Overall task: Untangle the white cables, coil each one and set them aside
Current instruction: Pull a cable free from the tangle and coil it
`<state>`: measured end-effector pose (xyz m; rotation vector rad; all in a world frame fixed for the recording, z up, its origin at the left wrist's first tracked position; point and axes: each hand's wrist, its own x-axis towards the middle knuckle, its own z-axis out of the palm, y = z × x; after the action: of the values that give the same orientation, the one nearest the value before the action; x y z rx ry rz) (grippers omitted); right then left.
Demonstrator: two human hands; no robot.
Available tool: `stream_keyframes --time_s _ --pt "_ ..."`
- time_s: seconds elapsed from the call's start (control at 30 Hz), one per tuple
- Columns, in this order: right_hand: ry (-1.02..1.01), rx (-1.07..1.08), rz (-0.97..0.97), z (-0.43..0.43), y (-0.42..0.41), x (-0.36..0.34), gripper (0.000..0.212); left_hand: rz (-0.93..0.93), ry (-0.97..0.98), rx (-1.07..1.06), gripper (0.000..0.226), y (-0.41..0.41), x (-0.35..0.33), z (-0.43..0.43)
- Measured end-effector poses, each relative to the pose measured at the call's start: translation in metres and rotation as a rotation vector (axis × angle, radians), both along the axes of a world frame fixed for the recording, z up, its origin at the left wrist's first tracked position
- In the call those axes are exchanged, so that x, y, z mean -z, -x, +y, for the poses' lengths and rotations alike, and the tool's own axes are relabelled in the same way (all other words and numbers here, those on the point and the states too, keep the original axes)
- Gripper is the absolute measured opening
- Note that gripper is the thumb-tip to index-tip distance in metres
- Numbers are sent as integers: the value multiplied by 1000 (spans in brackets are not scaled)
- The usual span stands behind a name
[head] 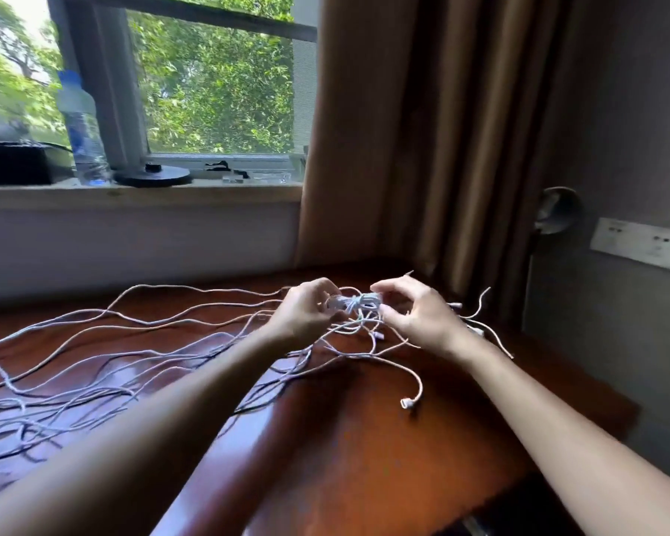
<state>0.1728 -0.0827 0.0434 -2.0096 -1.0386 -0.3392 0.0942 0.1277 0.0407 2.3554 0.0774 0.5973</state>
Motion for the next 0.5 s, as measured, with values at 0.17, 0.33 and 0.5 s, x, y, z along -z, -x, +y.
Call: stream_keyframes --time_s 0.17,0.33,0.5 --pt "6 88 0 -66 -25 7 24 11 15 129 15 -39 5 -61" --pt "15 179 4 -115 -40 14 24 73 -148 90 13 -77 10 -108" --pt "-23 250 79 -156 -56 24 25 -8 -315 60 24 -108 18 -155"
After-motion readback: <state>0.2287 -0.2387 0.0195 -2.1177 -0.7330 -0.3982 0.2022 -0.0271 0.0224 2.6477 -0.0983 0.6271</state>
